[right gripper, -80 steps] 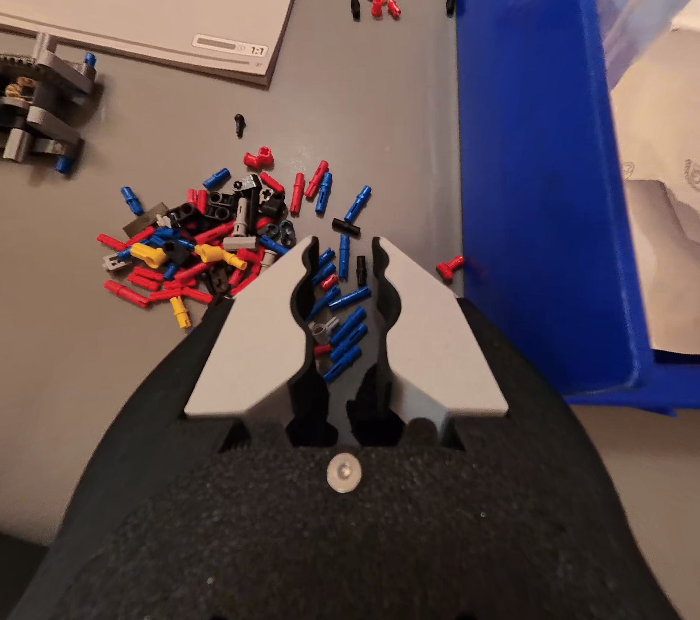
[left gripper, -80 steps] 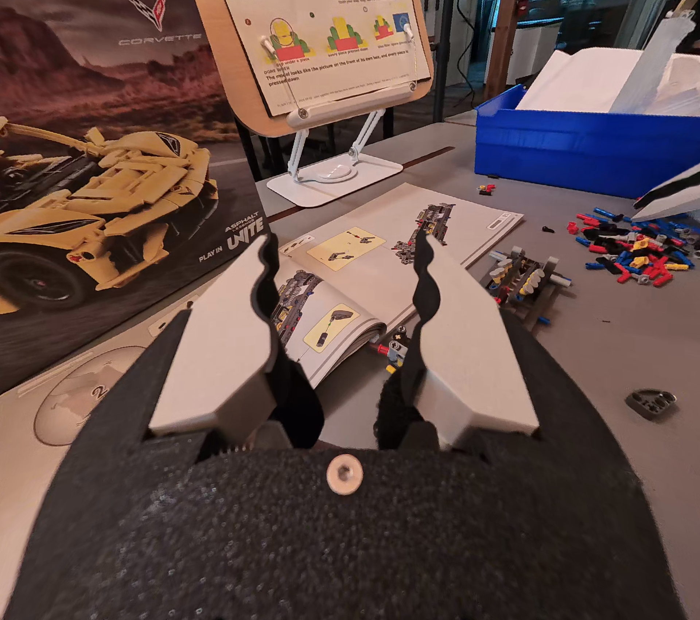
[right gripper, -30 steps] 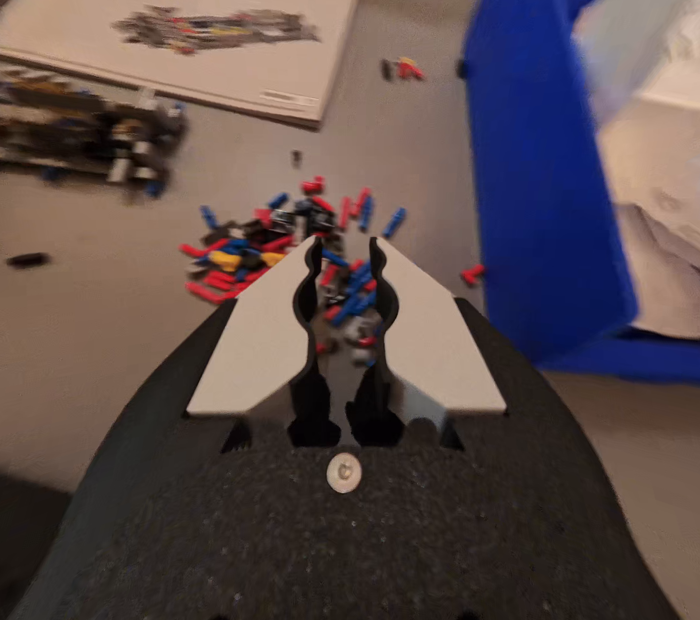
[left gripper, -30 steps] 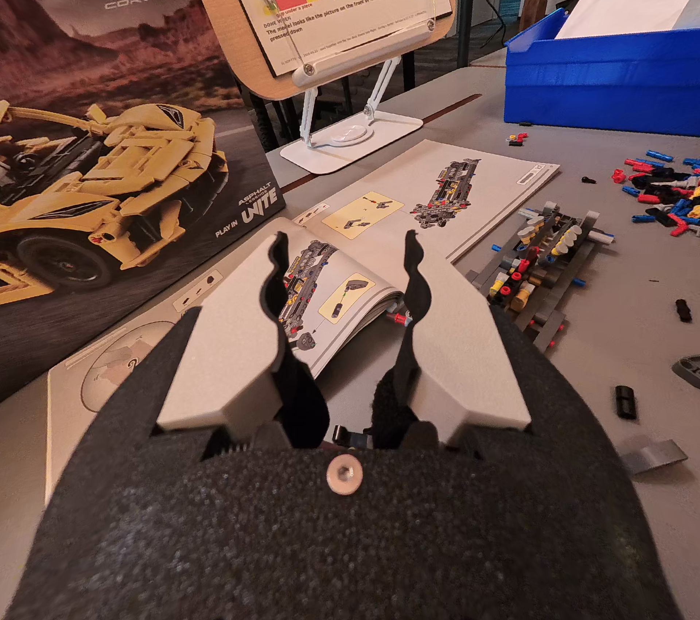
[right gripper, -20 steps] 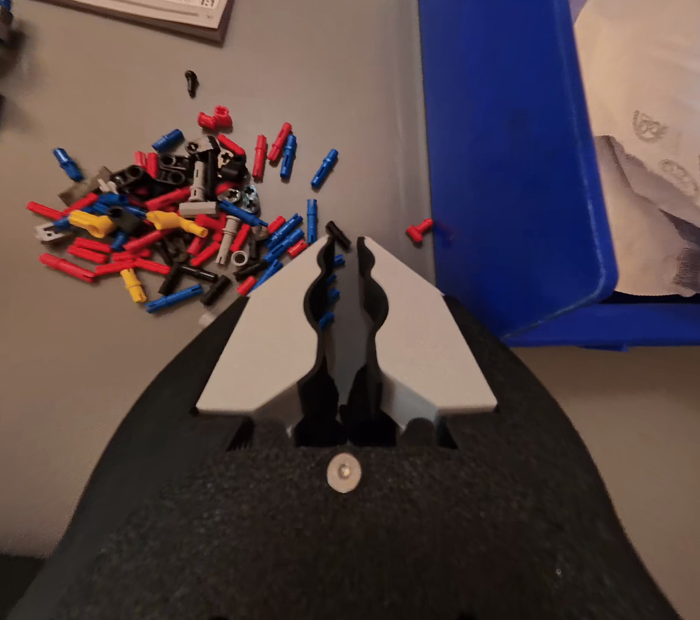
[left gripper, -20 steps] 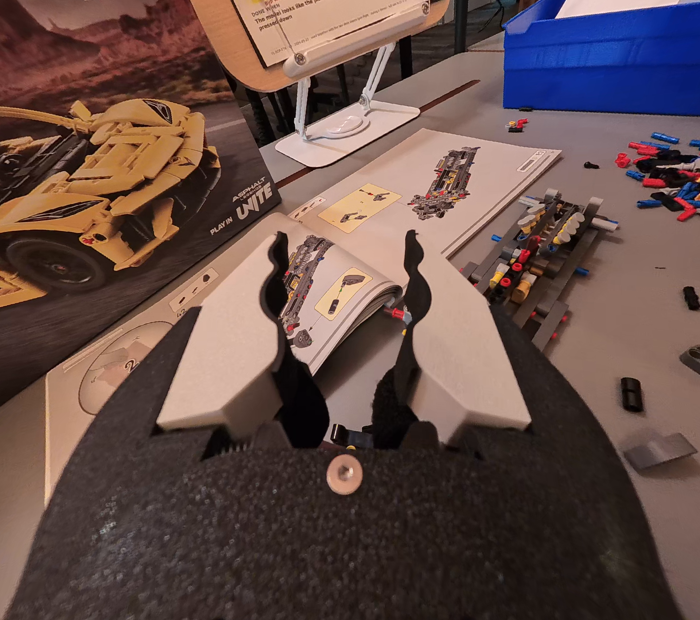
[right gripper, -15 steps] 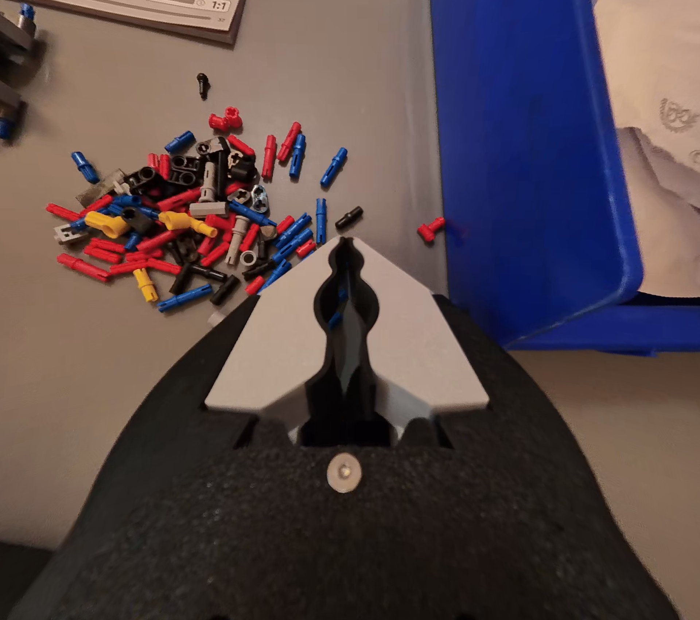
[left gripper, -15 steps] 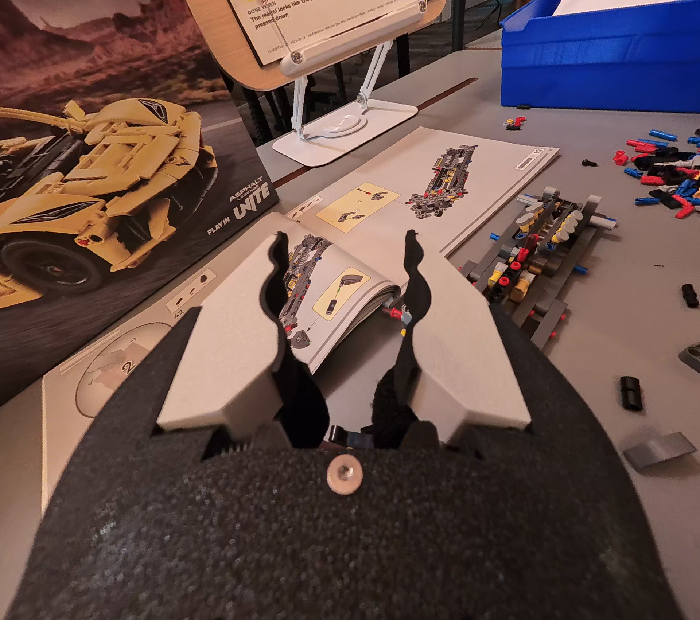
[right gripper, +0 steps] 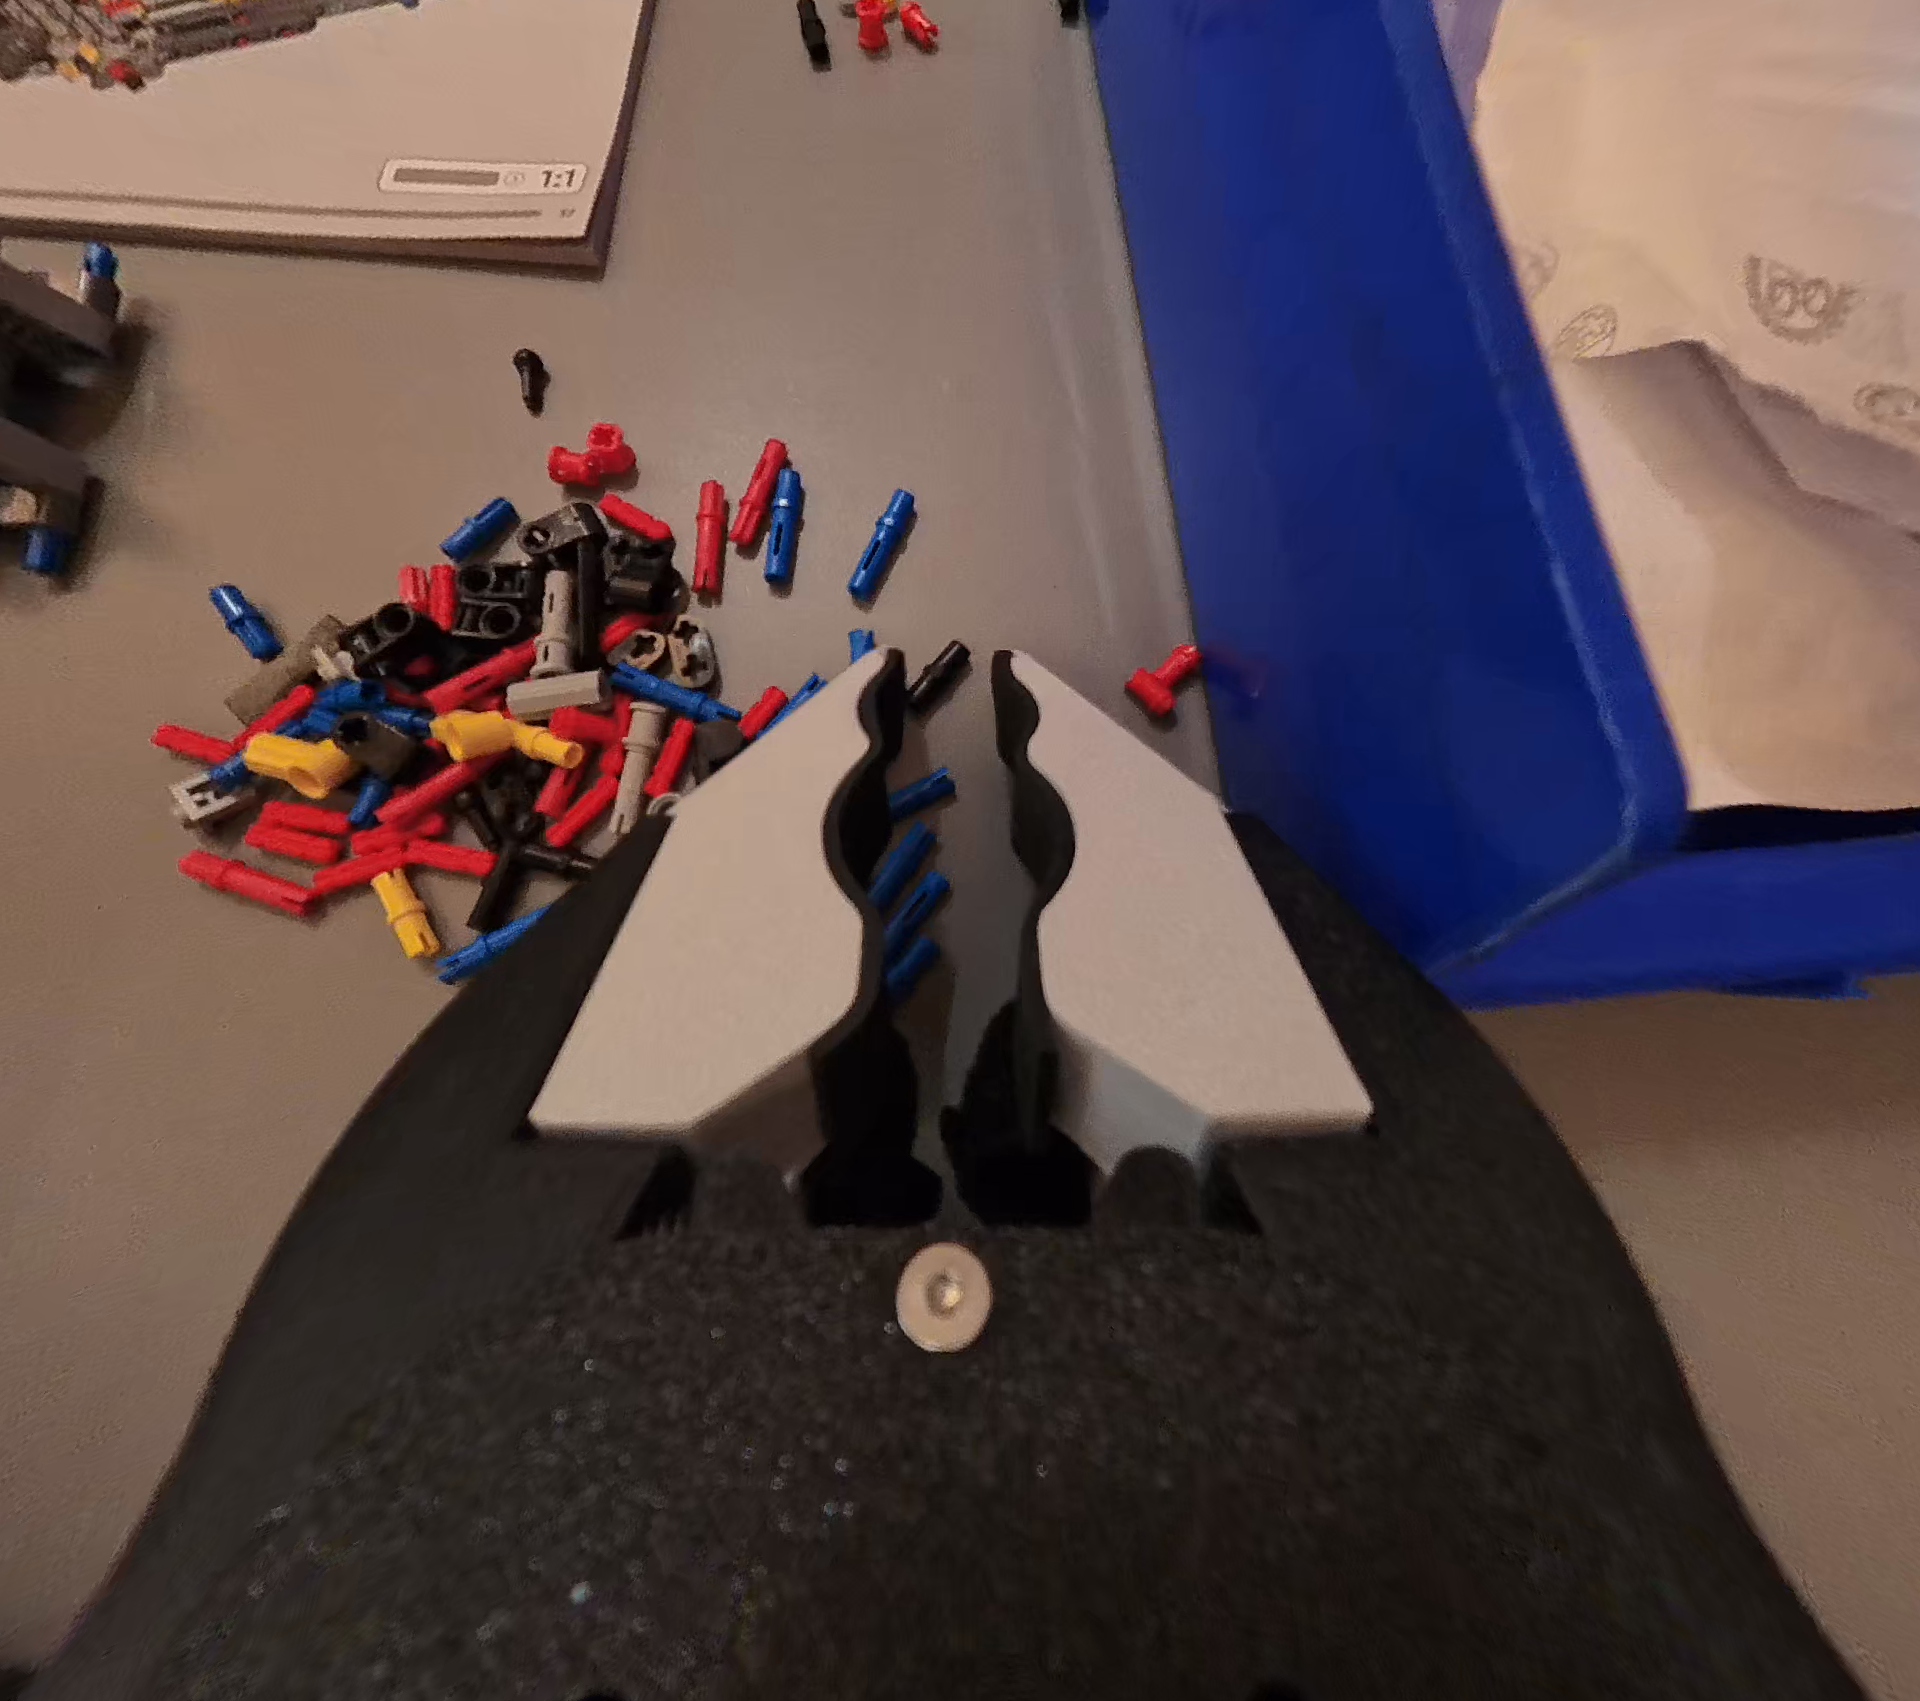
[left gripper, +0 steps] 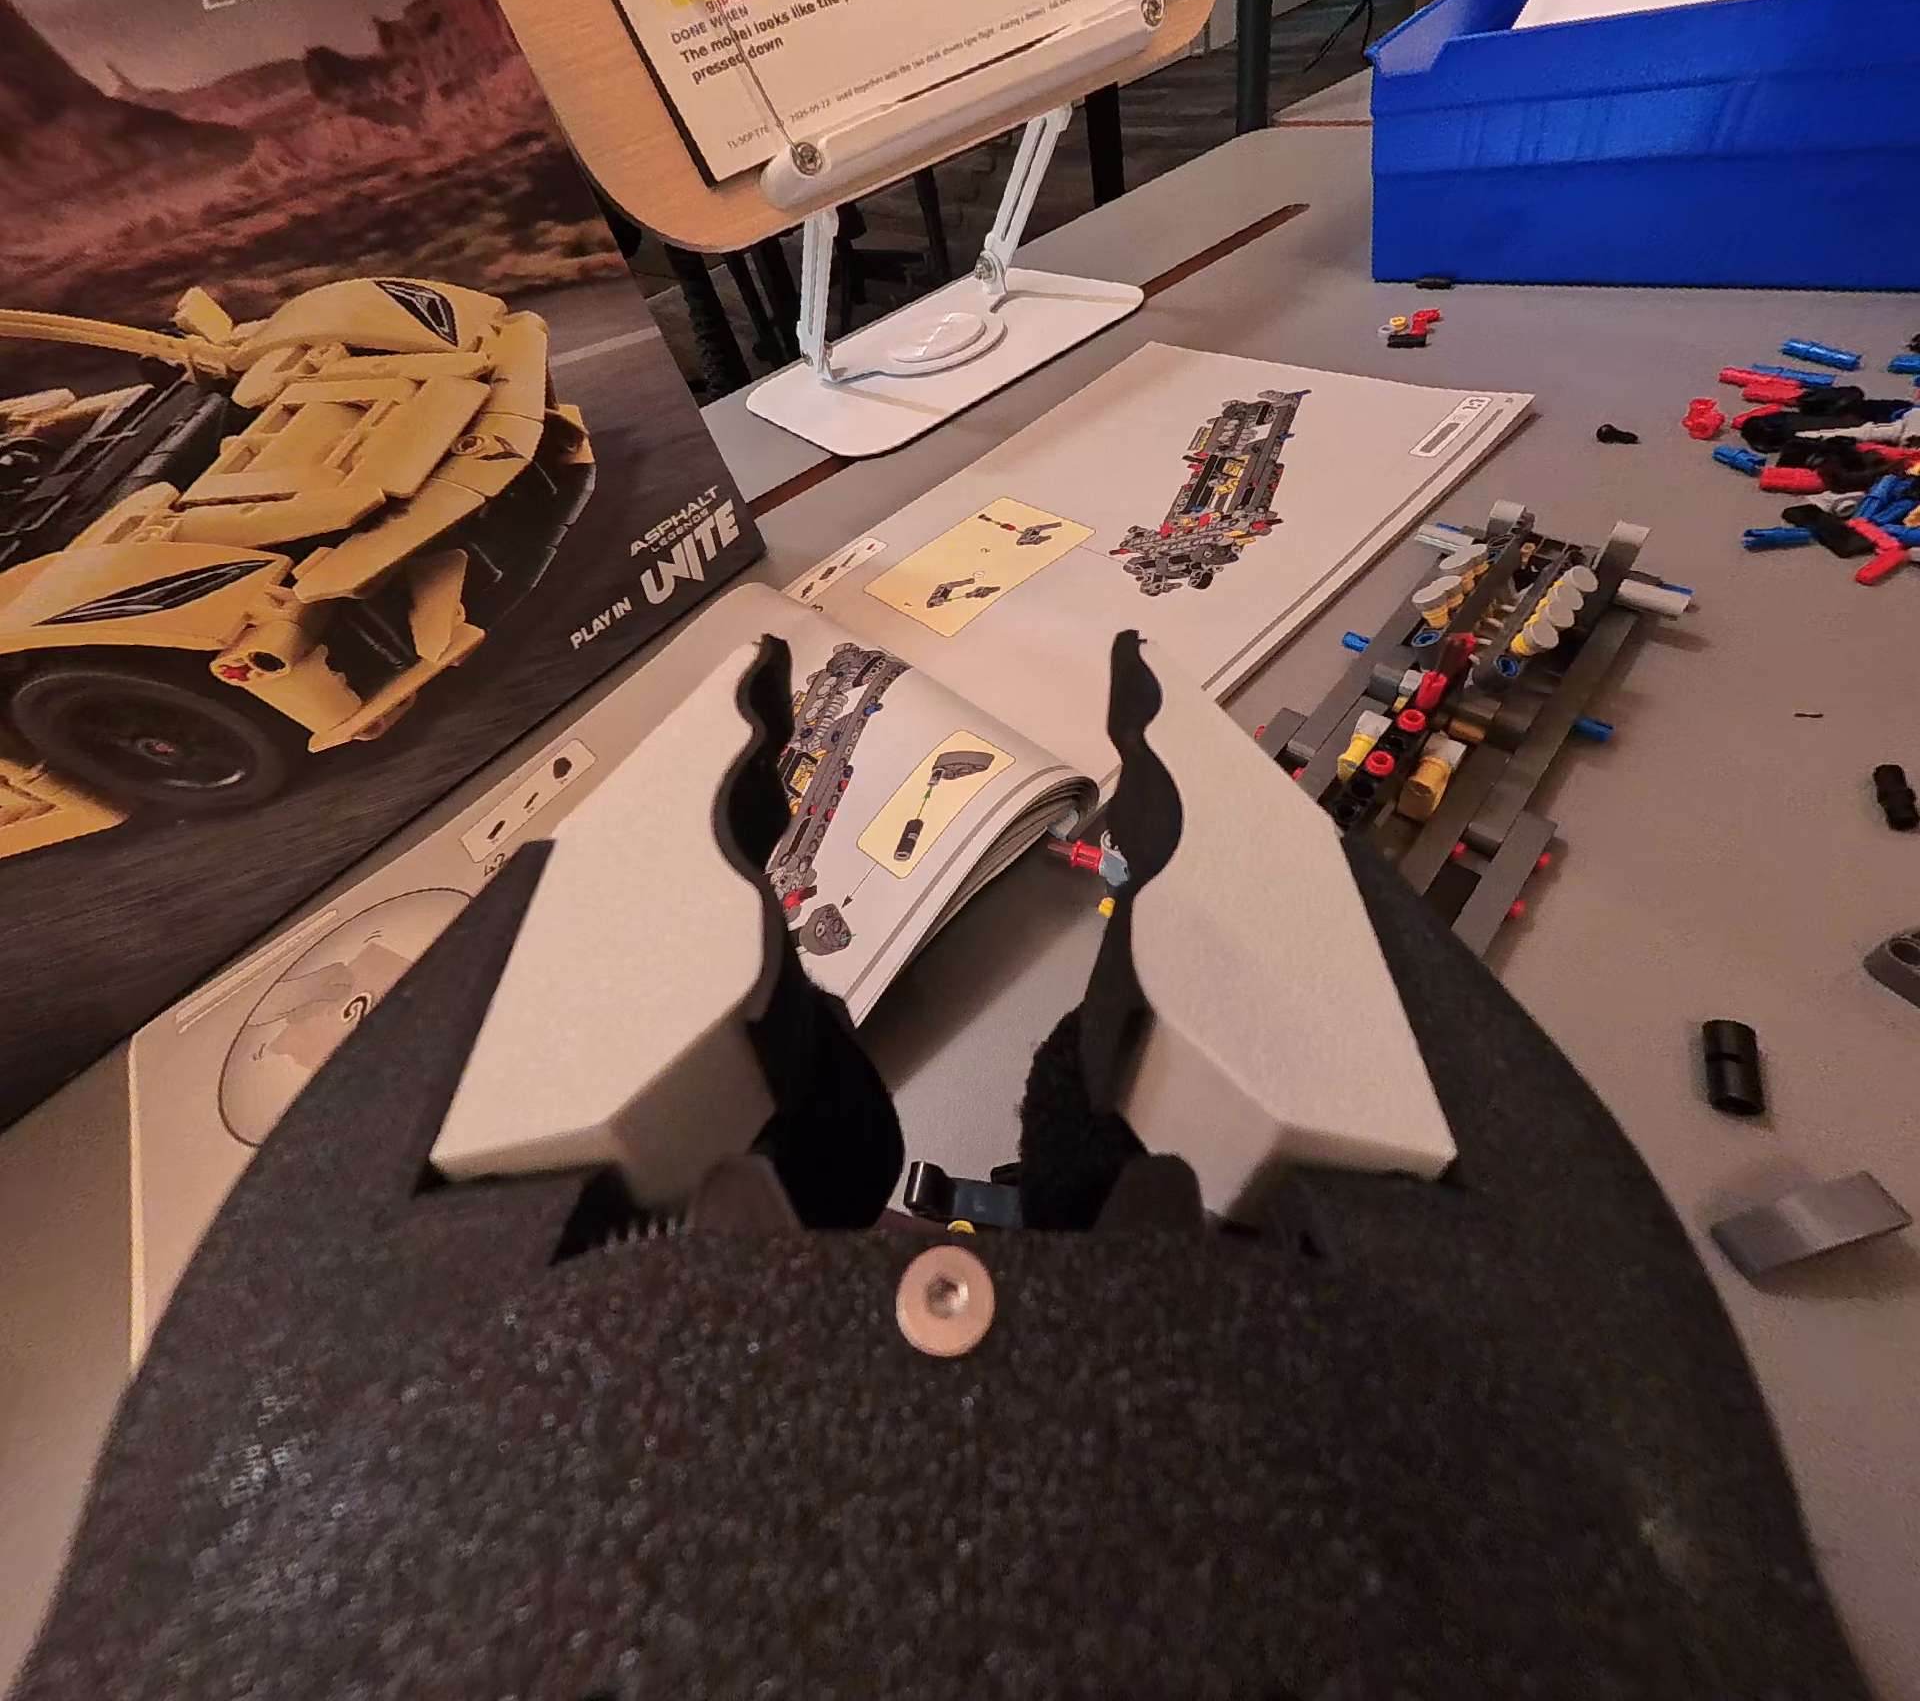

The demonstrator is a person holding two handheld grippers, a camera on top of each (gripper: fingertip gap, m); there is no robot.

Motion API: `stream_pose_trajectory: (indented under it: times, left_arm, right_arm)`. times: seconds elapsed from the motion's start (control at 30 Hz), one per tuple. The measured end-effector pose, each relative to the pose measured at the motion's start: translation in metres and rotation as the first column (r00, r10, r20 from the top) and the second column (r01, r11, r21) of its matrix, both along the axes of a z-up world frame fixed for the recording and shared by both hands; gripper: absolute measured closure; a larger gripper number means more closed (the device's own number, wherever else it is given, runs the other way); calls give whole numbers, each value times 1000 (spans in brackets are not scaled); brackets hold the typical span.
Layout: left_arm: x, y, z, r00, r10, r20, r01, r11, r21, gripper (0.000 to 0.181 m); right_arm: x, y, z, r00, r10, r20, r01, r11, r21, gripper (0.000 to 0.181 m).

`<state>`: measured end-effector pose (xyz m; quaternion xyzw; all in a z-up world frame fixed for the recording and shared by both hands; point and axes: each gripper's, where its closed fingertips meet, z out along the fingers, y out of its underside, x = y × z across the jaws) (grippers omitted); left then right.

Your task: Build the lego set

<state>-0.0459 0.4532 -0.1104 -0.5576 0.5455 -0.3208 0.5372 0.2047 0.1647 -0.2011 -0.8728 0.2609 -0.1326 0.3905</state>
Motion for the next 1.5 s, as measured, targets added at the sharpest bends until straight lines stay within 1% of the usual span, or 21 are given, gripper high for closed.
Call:
stream_pose_trajectory:
  times: [0.2,0.23,0.33,0.43,0.5,0.57,0.63,0.7,0.77,0.8,0.9,1.0,1.17,1.23,1.3,1.37,1.43,1.47,1.5]
  left_arm:
    - [0,-1,-2,1000,-1,-11,1,1000,10,121]
    - [0,-1,-2,1000,0,-12,1,1000,14,121]
    - [0,-1,-1,1000,1,-10,-1,1000,24,121]
    - [0,1,0,1000,8,-8,-8,1000,24,121]
    - [-1,2,1,1000,13,-5,-13,1000,19,122]
    - [-2,3,1,1000,18,-3,-18,1000,14,122]
    - [-3,4,2,1000,24,-3,-24,1000,10,122]
    - [-3,5,3,1000,29,-1,-29,1000,8,123]
    - [-6,6,4,999,38,-4,-38,999,-26,126]
    - [-8,6,5,999,41,-1,-41,998,-47,127]
    - [-15,16,6,997,79,5,-79,995,-54,128]
    - [-22,29,8,991,137,6,-136,990,-38,132]
    - [-32,49,1,974,225,-27,-225,974,-32,136]
    - [-34,53,2,969,245,-26,-246,969,-26,137]
    - [-36,56,-2,963,267,-45,-267,964,-12,140]
    - [-40,62,-10,948,305,-92,-306,952,3,146]
    - [-45,69,-19,931,340,-136,-343,939,0,147]
    - [-46,71,-22,925,348,-149,-355,935,-16,147]
    - [-47,73,-25,925,349,-154,-359,932,-43,147]
  right_arm:
    - [0,1,-4,1000,-6,-16,6,1000,-12,172]
    - [-1,0,-4,1000,-6,-19,6,1000,-12,177]
    - [-2,-2,-4,1000,-5,-19,4,999,-41,178]
    - [-7,1,4,1000,17,11,-16,999,-35,178]
    - [-20,12,21,996,78,37,-78,997,6,178]
    - [-45,30,40,979,193,63,-195,980,40,178]
    - [-89,54,50,923,379,60,-382,923,47,178]
    - [-143,71,41,812,584,3,-584,812,11,178]
    - [-190,77,26,678,733,-55,-735,678,-16,178]
    - [-204,79,19,631,773,-62,-776,630,-36,178]
    - [-227,84,3,550,831,-87,-835,545,-75,178]
    - [-233,90,-5,534,839,-103,-845,528,-81,178]
    - [-232,98,-4,545,836,-66,-838,540,-81,175]
    - [-233,107,6,557,830,-26,-831,556,-35,174]
    - [-233,123,22,576,816,42,-817,575,40,168]
    - [-230,144,38,625,773,111,-780,615,114,164]
    - [-229,162,50,663,731,160,-746,630,215,163]
    - [-232,166,55,657,732,178,-751,617,235,158]
    - [-232,166,59,655,730,196,-755,618,220,158]
